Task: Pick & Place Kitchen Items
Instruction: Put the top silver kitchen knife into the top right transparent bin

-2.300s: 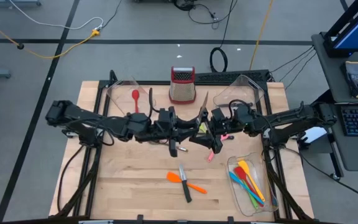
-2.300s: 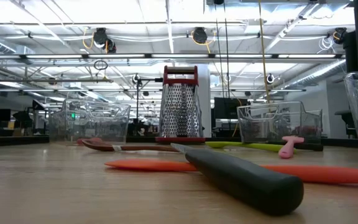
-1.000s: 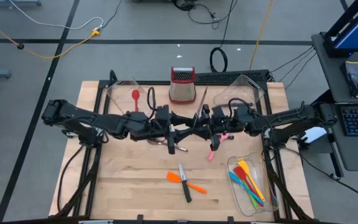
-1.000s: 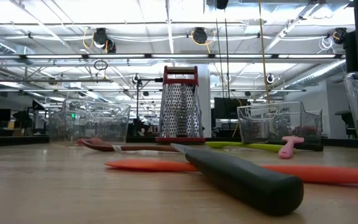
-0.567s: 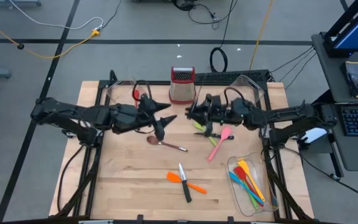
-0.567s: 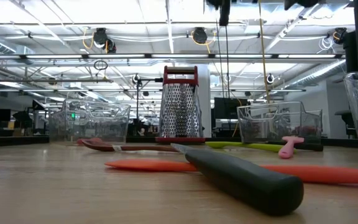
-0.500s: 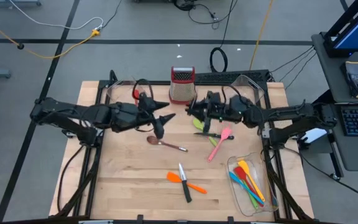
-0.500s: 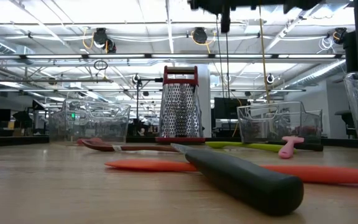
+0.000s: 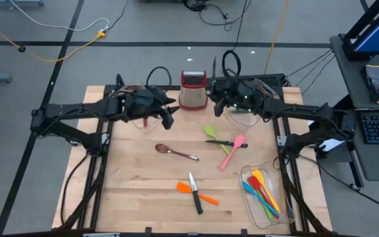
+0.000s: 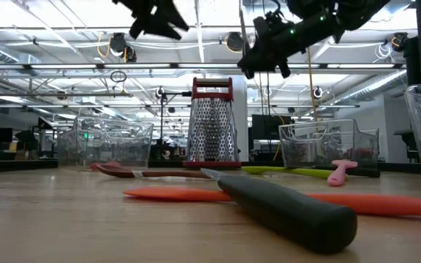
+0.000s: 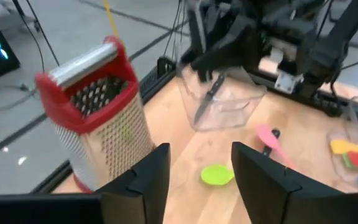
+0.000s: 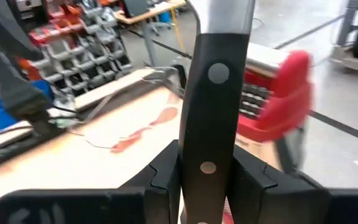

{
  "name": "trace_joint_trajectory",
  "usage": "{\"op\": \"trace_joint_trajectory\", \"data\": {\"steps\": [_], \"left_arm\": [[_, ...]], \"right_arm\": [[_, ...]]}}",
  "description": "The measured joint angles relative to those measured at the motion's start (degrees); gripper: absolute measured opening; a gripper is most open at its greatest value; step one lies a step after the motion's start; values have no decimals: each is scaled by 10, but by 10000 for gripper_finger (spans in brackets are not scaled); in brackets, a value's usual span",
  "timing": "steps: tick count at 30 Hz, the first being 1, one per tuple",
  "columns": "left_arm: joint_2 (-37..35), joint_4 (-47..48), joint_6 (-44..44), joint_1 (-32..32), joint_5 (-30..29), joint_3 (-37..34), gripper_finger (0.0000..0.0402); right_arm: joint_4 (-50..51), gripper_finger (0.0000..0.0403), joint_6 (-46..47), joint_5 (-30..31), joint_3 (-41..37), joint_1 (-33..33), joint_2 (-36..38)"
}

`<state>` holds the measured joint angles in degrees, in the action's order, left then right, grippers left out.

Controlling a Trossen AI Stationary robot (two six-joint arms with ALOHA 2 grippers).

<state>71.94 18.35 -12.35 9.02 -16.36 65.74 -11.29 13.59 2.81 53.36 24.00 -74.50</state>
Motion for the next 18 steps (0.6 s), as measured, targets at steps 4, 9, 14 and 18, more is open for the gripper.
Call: {"op": "trace_joint_trajectory", "data": {"steps": [4, 9, 14, 18], "left_arm": [[-34, -37, -18, 32, 40, -47, 157], [-113, -76, -68, 32, 40, -124, 152], [-195, -104, -97, -8, -17, -201, 152], [-251, -115, -119, -56, -92, -245, 152]], "right_arm": [[37, 82, -15, -18, 0, 25, 8], [128, 82, -33, -30, 0, 39, 29], [222, 82, -71, -30, 0, 39, 67], [294, 82, -109, -29, 0, 41, 96]]}}
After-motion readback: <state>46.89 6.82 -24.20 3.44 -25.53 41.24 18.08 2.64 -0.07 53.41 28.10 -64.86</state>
